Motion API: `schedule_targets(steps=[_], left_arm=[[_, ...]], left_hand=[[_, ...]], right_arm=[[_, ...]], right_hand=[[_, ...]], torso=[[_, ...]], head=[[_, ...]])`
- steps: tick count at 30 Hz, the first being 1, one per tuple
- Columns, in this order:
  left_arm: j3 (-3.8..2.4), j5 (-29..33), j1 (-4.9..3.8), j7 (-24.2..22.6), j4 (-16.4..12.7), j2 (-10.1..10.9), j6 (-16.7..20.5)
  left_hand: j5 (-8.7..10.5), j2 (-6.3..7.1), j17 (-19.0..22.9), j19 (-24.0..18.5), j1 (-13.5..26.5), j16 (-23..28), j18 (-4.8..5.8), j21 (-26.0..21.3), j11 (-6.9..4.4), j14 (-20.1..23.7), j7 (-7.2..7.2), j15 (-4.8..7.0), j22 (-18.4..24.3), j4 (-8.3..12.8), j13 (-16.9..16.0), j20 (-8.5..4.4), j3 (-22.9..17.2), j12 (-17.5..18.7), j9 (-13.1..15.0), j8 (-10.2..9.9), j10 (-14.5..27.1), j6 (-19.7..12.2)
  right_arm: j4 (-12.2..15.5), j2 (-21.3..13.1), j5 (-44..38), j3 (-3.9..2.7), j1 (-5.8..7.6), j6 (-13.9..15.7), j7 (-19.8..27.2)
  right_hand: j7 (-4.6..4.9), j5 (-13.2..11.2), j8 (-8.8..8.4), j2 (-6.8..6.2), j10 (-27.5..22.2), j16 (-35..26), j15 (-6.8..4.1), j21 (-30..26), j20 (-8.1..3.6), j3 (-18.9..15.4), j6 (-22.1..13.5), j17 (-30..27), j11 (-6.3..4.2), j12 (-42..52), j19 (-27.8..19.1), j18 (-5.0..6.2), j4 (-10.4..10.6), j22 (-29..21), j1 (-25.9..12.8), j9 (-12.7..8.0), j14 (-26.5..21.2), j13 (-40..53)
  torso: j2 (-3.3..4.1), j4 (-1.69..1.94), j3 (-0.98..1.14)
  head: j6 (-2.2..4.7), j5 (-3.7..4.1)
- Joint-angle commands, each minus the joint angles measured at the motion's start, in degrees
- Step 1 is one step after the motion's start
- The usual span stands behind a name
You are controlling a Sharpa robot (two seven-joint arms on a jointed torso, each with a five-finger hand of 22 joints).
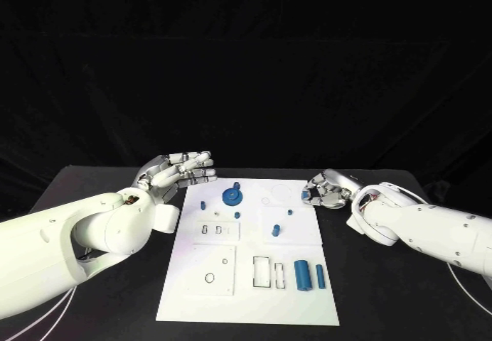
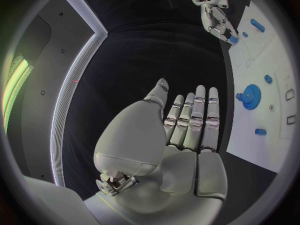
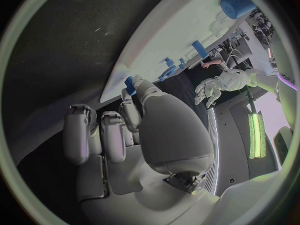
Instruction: Assemble the parts on the task board
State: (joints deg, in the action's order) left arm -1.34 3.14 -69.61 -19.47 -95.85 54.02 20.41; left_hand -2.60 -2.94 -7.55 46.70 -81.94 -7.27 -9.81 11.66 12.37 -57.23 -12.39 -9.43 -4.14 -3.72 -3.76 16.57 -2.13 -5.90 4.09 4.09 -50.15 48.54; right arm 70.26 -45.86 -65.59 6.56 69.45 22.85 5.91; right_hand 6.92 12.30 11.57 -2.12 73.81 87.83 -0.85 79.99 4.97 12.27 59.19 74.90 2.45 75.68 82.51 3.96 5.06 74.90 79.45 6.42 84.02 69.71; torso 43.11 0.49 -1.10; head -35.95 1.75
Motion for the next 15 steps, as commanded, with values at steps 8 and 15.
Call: schedule_targets(steps=[8, 15], left_arm=[[-0.04, 0.06, -0.06, -0.25, 0.69, -0.12, -1.08], [-0.02, 0.06, -0.06, -0.31, 1.98, -0.45, -1.07]], left_hand=[[-0.30, 0.05, 0.06, 0.30, -0.46, -0.35, -0.49, -0.23, -0.06, -0.06, -2.85, -0.01, 0.08, 0.22, -0.09, -0.07, -0.22, -0.29, 0.08, 0.40, 0.03, 0.34], [-0.29, 0.00, 0.07, 0.33, -0.47, -0.38, -0.50, -0.23, -0.09, -0.07, -2.81, 0.01, 0.08, 0.36, -0.08, -0.07, -0.39, -0.46, 0.08, 0.44, -0.01, 0.43]], right_arm=[[7.63, -1.12, 0.69, -0.42, 1.11, 5.52, -2.63], [13.48, 0.00, -0.28, -0.46, 2.11, 5.33, -5.45]], right_hand=[[-0.22, 1.02, 0.89, 0.10, 1.47, 0.37, -0.76, 0.93, -0.20, 0.01, 1.00, 11.48, -0.21, 1.14, 0.80, -1.28, 0.39, 5.70, -1.02, 0.42, 5.14, 1.63], [-0.33, 0.86, 1.04, 0.04, 1.73, 0.49, -0.83, 1.29, -0.27, -0.01, 1.18, 11.72, -0.30, 1.34, 1.08, -1.38, 0.34, 6.08, -1.07, 0.50, 5.20, 1.93]], torso=[[-0.26, -0.09, -0.04], [-0.84, -0.12, -0.28]], head=[[0.40, -1.41], [-0.03, -1.67]])
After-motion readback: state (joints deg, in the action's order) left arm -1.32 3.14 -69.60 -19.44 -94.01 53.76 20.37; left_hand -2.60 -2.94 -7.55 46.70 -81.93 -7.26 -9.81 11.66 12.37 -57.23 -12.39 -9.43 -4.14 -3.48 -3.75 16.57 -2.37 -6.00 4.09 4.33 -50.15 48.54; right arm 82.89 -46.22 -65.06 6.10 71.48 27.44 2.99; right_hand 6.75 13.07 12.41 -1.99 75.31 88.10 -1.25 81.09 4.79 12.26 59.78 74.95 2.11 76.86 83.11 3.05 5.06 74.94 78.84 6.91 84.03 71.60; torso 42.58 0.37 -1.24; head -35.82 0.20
